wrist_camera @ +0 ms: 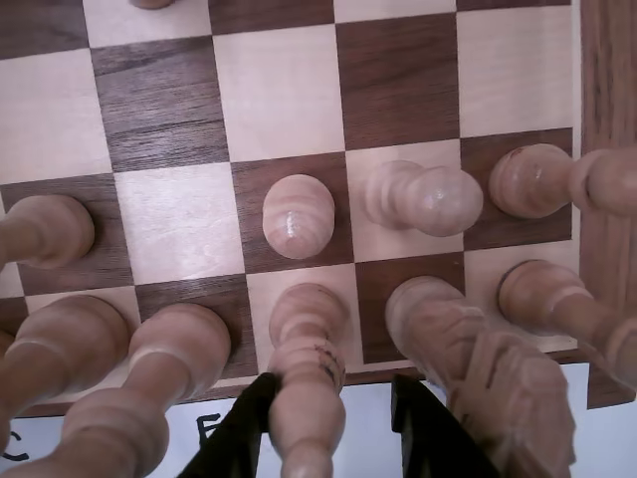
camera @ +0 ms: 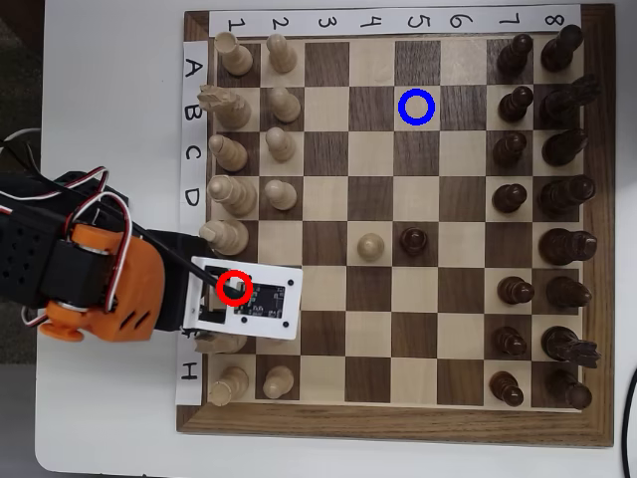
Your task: Move the piece to destination
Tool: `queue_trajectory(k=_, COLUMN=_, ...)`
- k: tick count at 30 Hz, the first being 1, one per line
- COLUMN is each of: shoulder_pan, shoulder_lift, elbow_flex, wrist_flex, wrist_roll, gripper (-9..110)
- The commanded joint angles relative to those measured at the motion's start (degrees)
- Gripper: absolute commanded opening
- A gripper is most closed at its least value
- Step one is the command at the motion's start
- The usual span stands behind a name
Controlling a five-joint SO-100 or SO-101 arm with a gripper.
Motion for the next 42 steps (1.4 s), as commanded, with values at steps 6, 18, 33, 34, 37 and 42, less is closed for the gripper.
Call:
queue_trajectory(k=6, shoulder_pan=0.2, shoulder_lift=-0.5, elbow_flex=0.5, wrist_flex=-0.6, wrist_roll=-0.3, gripper=14)
queue_trajectory(k=18, shoulder_pan=-1.0, shoulder_lift=-0.3, elbow_flex=0.6, wrist_flex=-0.7, wrist_roll=0.0, gripper=14)
queue_trajectory(k=33, shoulder_pan=-2.2, shoulder_lift=0.6, elbow_flex=1.3, wrist_flex=0.4, wrist_roll=0.4, gripper=14)
queue_trajectory(k=34, shoulder_pan=-2.3, shoulder_lift=0.5, elbow_flex=1.5, wrist_flex=0.3, wrist_roll=0.4, gripper=14)
queue_trajectory(k=37, shoulder_pan=-2.6, shoulder_lift=0.3, elbow_flex=1.8, wrist_flex=0.0, wrist_roll=0.7, gripper=14)
queue_trajectory(k=42, shoulder_pan=-2.6, shoulder_lift=0.4, elbow_flex=2.3, wrist_flex=-1.0, wrist_roll=0.9, gripper=13)
